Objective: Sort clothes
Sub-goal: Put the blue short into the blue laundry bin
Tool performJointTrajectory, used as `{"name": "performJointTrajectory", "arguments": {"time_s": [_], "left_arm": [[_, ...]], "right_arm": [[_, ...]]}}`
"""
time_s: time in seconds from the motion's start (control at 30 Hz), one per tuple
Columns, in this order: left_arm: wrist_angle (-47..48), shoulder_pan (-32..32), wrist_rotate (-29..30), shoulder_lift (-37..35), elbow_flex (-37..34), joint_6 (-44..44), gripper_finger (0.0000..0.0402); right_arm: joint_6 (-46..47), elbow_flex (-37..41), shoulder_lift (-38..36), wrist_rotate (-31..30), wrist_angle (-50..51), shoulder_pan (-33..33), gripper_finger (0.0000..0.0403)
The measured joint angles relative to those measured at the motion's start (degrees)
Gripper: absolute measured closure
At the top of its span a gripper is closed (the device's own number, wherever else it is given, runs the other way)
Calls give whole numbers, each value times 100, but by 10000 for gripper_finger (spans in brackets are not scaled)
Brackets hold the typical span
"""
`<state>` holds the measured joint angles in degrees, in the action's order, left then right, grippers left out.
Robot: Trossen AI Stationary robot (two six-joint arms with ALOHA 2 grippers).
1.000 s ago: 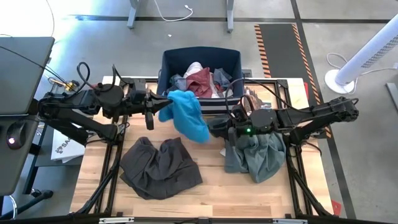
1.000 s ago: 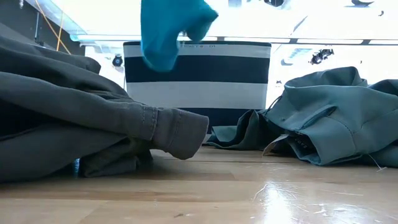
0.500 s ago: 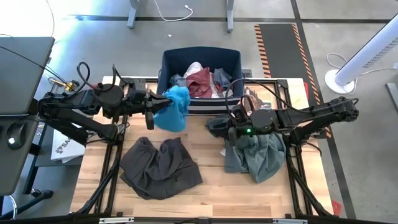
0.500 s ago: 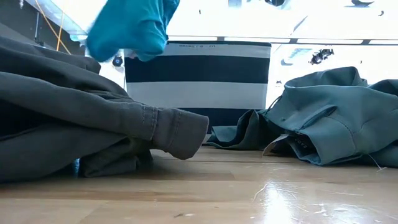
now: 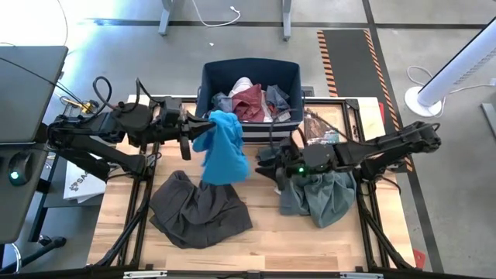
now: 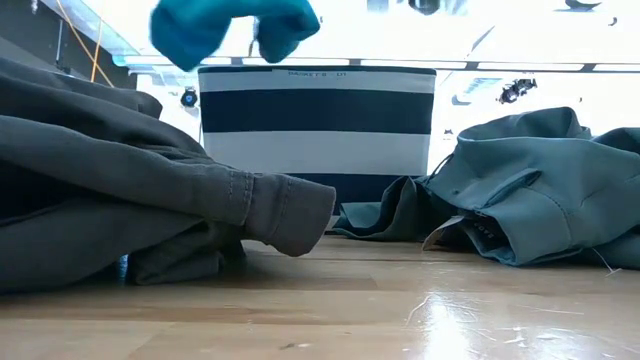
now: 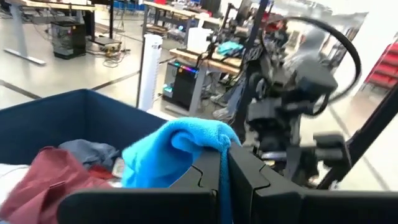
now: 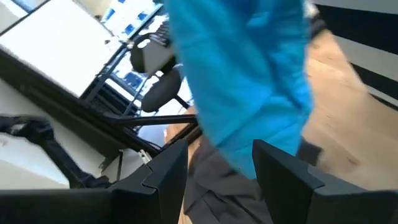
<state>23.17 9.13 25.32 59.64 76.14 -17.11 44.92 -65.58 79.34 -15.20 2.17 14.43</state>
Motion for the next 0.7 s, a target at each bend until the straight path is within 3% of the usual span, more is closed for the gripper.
{"name": "performJointTrajectory", "arguments": {"time_s": [0.27, 0.7], "left_arm": [[-107, 0, -94, 0, 0, -80, 399], [-417, 4, -956, 0, 0, -389, 399]], "right_arm": [[-923, 0, 479, -2, -1252, 58, 225], [-1735, 0, 552, -415, -1231, -397, 225]]}}
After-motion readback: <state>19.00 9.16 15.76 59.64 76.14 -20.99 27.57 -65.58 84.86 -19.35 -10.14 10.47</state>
